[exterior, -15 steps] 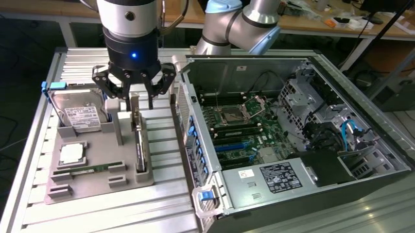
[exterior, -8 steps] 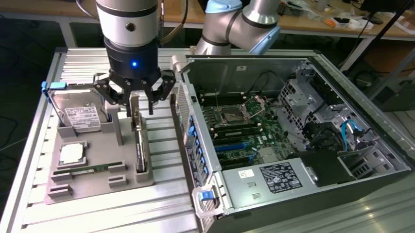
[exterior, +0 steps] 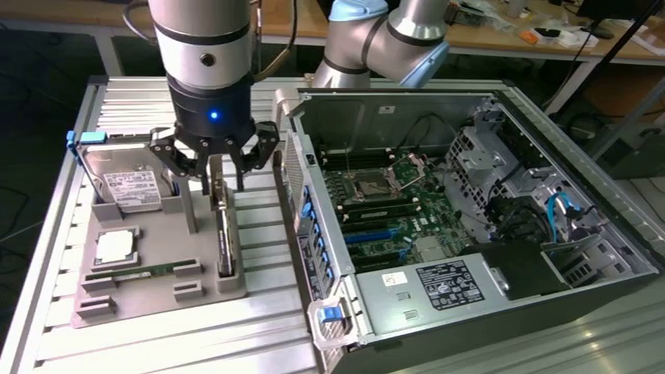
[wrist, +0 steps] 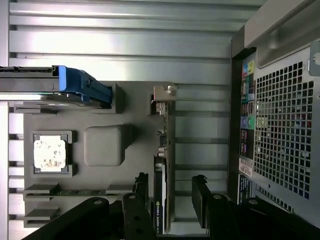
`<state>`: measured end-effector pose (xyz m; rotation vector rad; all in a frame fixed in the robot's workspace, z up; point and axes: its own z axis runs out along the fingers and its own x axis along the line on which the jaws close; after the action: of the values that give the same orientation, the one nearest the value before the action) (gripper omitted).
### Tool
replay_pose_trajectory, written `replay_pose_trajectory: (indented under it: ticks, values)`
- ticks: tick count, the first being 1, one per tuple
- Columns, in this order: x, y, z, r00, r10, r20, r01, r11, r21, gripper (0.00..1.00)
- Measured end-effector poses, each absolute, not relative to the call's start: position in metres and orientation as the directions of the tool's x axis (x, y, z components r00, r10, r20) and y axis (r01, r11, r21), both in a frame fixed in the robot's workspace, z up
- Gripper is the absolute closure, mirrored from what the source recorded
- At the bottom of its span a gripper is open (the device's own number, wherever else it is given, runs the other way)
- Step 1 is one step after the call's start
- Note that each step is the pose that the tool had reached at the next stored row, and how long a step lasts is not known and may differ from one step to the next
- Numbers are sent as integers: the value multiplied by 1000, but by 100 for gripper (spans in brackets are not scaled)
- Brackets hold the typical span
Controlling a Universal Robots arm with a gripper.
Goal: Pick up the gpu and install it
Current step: 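Pick up the gpu and move the gpu toward the slot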
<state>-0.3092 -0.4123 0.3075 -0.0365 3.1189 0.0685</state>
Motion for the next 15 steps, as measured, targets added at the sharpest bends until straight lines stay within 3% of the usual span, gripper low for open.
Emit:
replay_pose_trajectory:
  ticks: [15]
  values:
    - [-311, -427, 277, -999, -35, -22, -36, 998, 44, 52]
